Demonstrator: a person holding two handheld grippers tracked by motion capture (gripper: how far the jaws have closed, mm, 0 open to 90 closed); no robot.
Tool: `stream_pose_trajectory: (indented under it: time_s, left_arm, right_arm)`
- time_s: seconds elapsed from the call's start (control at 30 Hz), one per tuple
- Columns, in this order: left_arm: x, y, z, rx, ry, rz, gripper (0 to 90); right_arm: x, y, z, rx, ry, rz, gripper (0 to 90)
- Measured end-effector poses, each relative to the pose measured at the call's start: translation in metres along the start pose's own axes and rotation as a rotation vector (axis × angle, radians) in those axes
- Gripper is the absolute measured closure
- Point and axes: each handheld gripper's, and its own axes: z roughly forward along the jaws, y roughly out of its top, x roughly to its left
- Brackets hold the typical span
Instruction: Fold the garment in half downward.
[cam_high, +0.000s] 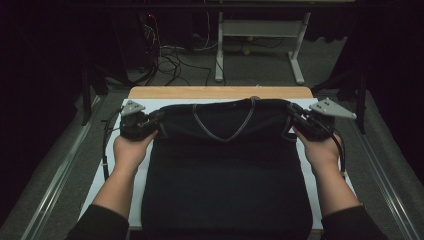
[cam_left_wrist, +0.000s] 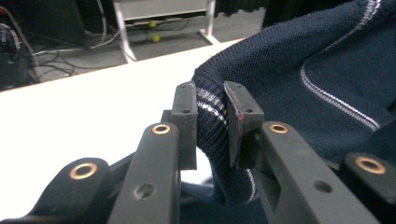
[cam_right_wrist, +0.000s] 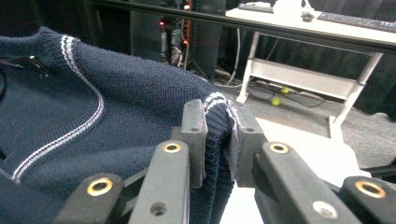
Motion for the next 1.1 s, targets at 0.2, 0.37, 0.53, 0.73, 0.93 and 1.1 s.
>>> stream_pose_trajectory:
  time_s: [0.2, 0.37, 0.53, 0.73, 0.93, 1.1]
  left_arm:
    - [-0.017, -0.047, -0.026, 0.016, -0.041, 0.028, 72.4]
    - [-0.029, -0.085, -0.038, 0.056, -0.064, 0.041, 72.4]
    - [-0.041, -0.111, -0.044, 0.106, -0.081, 0.069, 72.3]
    - [-0.049, -0.132, -0.049, 0.184, -0.111, 0.064, 72.1]
    - [-0.054, -0.142, -0.051, 0.224, -0.111, 0.064, 71.1]
    - [-0.055, -0.145, -0.050, 0.230, -0.118, 0.058, 69.3]
  right_arm:
    - [0.020, -0.039, -0.039, 0.018, 0.040, -0.030, 79.5]
    - [0.034, -0.078, -0.065, 0.060, 0.067, -0.051, 79.4]
    - [0.045, -0.111, -0.082, 0.114, 0.085, -0.048, 79.4]
    - [0.050, -0.134, -0.094, 0.174, 0.101, -0.031, 79.2]
    - [0.055, -0.144, -0.098, 0.220, 0.111, -0.035, 78.8]
    - [0.055, -0.152, -0.096, 0.258, 0.128, -0.023, 78.4]
